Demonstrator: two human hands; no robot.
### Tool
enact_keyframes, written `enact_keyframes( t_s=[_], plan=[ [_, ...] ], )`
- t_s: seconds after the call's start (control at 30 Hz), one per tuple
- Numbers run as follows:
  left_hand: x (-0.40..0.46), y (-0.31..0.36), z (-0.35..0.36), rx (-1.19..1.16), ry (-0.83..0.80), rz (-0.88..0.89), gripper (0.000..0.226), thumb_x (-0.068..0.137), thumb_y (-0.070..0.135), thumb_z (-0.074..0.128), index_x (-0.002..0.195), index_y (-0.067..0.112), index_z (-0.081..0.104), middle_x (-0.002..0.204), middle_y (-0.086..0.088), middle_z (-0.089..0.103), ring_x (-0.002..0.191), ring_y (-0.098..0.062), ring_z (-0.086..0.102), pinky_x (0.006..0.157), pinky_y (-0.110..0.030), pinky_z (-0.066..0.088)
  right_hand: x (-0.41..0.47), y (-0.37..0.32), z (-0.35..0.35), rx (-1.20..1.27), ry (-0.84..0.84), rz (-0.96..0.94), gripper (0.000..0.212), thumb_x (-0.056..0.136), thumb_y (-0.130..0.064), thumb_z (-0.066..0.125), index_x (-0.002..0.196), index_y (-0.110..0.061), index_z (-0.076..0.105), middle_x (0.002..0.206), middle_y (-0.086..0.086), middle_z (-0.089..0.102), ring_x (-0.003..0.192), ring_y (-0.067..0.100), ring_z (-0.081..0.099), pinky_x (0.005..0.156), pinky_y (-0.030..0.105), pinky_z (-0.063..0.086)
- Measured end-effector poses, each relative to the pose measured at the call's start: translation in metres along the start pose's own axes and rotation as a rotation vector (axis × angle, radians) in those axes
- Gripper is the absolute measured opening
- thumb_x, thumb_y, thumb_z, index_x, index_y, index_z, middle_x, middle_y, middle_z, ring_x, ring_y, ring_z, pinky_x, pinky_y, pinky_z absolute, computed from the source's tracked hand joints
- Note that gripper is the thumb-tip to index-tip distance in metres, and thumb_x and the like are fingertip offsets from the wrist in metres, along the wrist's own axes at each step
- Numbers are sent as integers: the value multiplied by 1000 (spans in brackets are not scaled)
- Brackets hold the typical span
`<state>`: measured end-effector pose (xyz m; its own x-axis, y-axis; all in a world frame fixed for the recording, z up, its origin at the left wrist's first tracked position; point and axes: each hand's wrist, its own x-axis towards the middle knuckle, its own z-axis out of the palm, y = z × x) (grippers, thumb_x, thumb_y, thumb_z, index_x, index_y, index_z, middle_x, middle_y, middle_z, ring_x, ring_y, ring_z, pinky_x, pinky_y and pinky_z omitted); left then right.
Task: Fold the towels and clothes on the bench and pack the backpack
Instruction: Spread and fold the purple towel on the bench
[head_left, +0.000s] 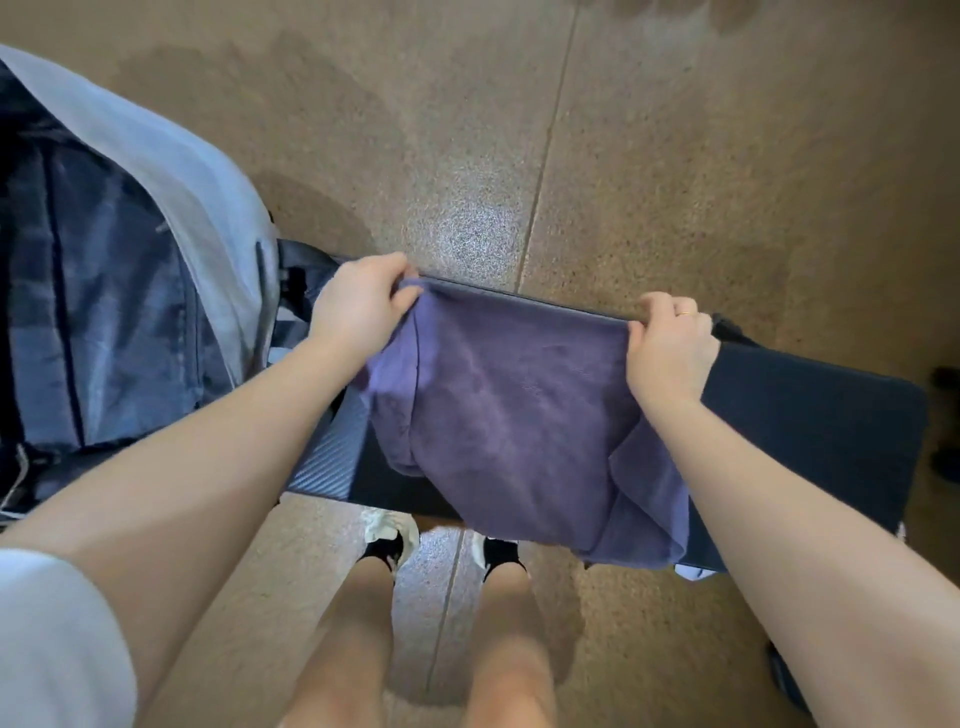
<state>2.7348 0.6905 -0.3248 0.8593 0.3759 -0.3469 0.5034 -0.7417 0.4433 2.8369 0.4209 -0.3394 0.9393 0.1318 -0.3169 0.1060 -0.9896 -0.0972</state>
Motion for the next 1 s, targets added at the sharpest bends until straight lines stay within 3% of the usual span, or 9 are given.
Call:
enact_keyframes(
  t_s=[0.1,0.17,0.3,0.47,0.57,0.63,0.77,0.9,1.0],
  plan=[
    [0,4,1,186,102,54,30,89,14,52,117,6,54,108,-20,55,98,-39,52,77,-45,40,-20,-22,4,77,16,-255,25,84,-11,58,109,-8,61,114,16,58,98,40,52,79,45,41],
    [-11,4,7,232,119,124,35,83,6,53,118,4,55,108,-22,55,95,-41,52,73,-45,40,-39,-21,7,153,26,-329,17,80,-7,57,96,-6,64,105,16,61,89,40,55,75,45,44],
    [-52,19,30,170,-156,369,27,79,17,40,86,3,62,90,-15,57,75,-38,54,57,-42,46,-82,12,6,330,-82,-2,13,86,-5,55,96,-4,62,106,16,56,99,34,52,88,38,38],
    [-100,53,67,82,-431,541,43,80,22,27,96,5,63,102,-16,59,80,-37,56,60,-45,51,-129,68,4,326,-288,147,19,86,-15,62,102,-4,60,110,12,53,103,31,53,86,37,39],
    [-113,85,82,94,-504,523,34,91,14,33,116,9,56,124,-9,49,103,-32,49,76,-43,47,-130,84,5,253,-411,53,42,87,-29,63,123,-10,52,126,11,48,114,30,50,94,40,41],
    [-119,101,92,61,-553,482,31,94,11,38,121,12,53,128,-6,46,110,-28,45,82,-42,45,-125,86,9,47,-440,-43,52,84,-41,63,127,-16,46,127,8,45,112,31,50,90,43,45],
    [-133,121,113,-94,-459,399,25,93,13,43,109,9,61,115,-9,55,104,-29,53,80,-42,46,-114,85,16,-196,-330,-218,34,91,-33,53,117,-13,46,122,11,46,101,33,53,75,41,45],
    [-163,151,133,-186,-385,259,45,84,36,32,96,9,66,103,-6,62,91,-23,59,74,-39,49,-102,110,2,375,-345,46,18,95,-21,45,100,-8,58,108,13,56,93,33,56,71,37,45],
    [-185,193,153,-278,-338,108,33,86,33,57,108,8,63,113,-3,58,100,-19,57,82,-36,49,-99,126,-31,955,-456,369,17,95,-20,50,96,-6,58,101,15,63,88,28,64,53,23,52]
  ],
)
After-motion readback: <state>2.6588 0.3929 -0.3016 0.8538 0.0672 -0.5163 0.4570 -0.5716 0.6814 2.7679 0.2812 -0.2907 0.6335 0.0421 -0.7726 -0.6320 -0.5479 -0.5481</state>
